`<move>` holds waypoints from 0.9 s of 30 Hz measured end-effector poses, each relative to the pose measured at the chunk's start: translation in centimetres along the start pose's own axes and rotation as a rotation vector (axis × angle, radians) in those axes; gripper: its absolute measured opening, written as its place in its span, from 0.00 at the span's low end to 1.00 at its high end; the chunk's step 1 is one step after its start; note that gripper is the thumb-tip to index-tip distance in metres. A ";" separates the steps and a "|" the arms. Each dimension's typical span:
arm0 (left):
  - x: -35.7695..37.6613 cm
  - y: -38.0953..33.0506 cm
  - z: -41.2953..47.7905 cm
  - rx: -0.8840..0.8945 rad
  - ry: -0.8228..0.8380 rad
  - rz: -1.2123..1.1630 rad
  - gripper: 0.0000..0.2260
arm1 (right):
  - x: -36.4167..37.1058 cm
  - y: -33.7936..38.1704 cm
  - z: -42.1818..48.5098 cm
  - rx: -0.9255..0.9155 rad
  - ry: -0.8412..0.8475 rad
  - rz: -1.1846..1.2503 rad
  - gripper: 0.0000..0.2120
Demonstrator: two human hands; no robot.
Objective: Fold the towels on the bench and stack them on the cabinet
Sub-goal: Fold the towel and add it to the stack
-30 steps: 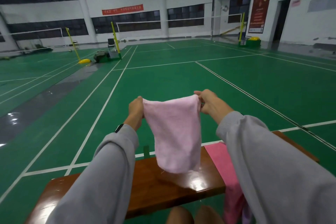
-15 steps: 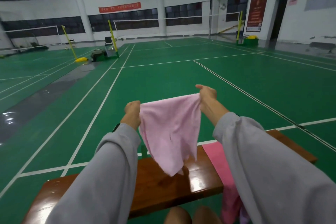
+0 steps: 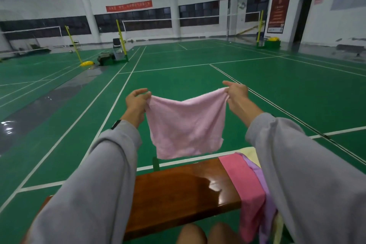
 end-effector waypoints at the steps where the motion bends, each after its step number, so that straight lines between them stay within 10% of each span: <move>1: 0.1 0.0 0.1 0.046 -0.013 0.028 0.11 | -0.2 0.1 0.1 -0.037 0.013 -0.027 0.20; 12: 2.4 0.1 -1.2 0.709 0.305 1.007 0.15 | -2.5 1.0 -0.5 -0.758 0.164 -1.275 0.07; 27: 3.3 0.0 -3.6 1.173 0.248 1.485 0.09 | -5.6 3.3 -0.8 -0.947 0.235 -1.609 0.13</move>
Point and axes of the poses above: each hand's wrist, its own z-axis towards the middle knuckle, its own x-axis out of the palm, y = z × x, the point moved 3 cm from there along z, towards the middle knuckle, and after that the axes turned 12 degrees about -y, right-handed, at the moved point
